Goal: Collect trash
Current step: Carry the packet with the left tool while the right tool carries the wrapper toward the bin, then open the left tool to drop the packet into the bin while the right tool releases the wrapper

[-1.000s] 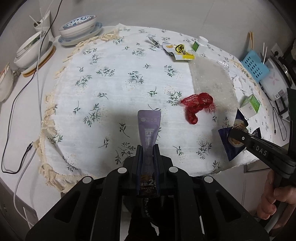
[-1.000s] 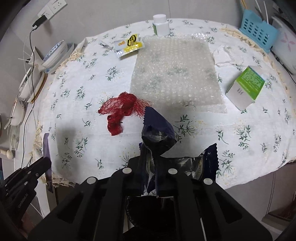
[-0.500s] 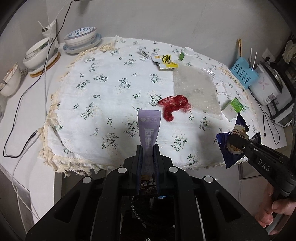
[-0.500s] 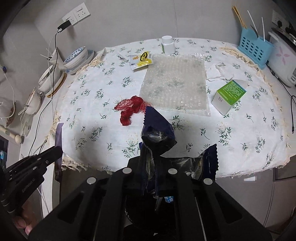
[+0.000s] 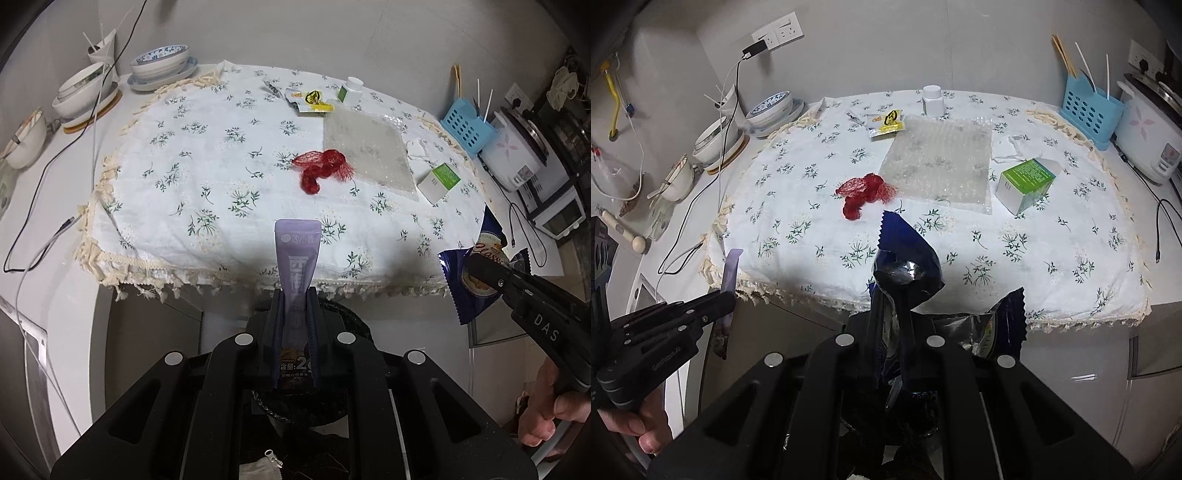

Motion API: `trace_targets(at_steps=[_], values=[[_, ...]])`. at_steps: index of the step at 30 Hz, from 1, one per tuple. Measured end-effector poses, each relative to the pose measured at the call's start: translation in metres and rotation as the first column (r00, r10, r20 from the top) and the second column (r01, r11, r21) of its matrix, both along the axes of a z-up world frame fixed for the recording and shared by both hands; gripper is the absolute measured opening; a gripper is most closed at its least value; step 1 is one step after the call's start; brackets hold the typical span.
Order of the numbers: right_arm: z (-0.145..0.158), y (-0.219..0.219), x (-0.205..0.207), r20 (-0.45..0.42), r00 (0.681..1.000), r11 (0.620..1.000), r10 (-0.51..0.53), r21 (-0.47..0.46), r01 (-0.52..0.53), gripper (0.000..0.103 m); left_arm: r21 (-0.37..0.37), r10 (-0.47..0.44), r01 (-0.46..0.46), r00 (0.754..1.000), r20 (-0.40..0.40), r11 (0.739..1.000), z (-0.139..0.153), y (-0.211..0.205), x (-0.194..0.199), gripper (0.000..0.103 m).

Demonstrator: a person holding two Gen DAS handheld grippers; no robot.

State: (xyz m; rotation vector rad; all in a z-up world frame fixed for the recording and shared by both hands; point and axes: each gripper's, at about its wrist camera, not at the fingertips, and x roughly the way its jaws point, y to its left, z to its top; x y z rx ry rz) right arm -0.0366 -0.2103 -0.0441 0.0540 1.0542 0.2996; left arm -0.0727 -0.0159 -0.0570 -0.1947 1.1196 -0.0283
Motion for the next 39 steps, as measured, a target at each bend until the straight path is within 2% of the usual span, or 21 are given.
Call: trace_targets(at_steps=[15, 24, 29, 39], values=[[-0.048, -0.012, -0.037, -0.061, 0.998, 0.999, 0.034, -0.016, -0.035, 0.007, 0.027, -0.023, 0.025, 0.998, -0.065, 0.999, -0.043, -0.022, -0.034, 0.011], [-0.093, -0.015, -0.050, -0.131, 0.990, 0.998, 0.060, -0.027, -0.064, 0.007, 0.023, -0.022, 0.025, 0.991, -0.134, 0.999, -0.086, -0.041, -0.051, 0.011], [-0.115, -0.018, -0.058, -0.173, 0.982, 0.997, 0.071, -0.027, -0.076, 0.007, 0.053, -0.022, 0.030, 0.988, -0.150, 0.998, -0.106, -0.050, -0.062, 0.011], [-0.145, -0.037, -0.066, -0.241, 0.970, 0.999, 0.025, -0.028, -0.032, 0.007, 0.059, -0.012, 0.025, 0.978, -0.206, 0.998, -0.143, -0.058, -0.060, 0.011]])
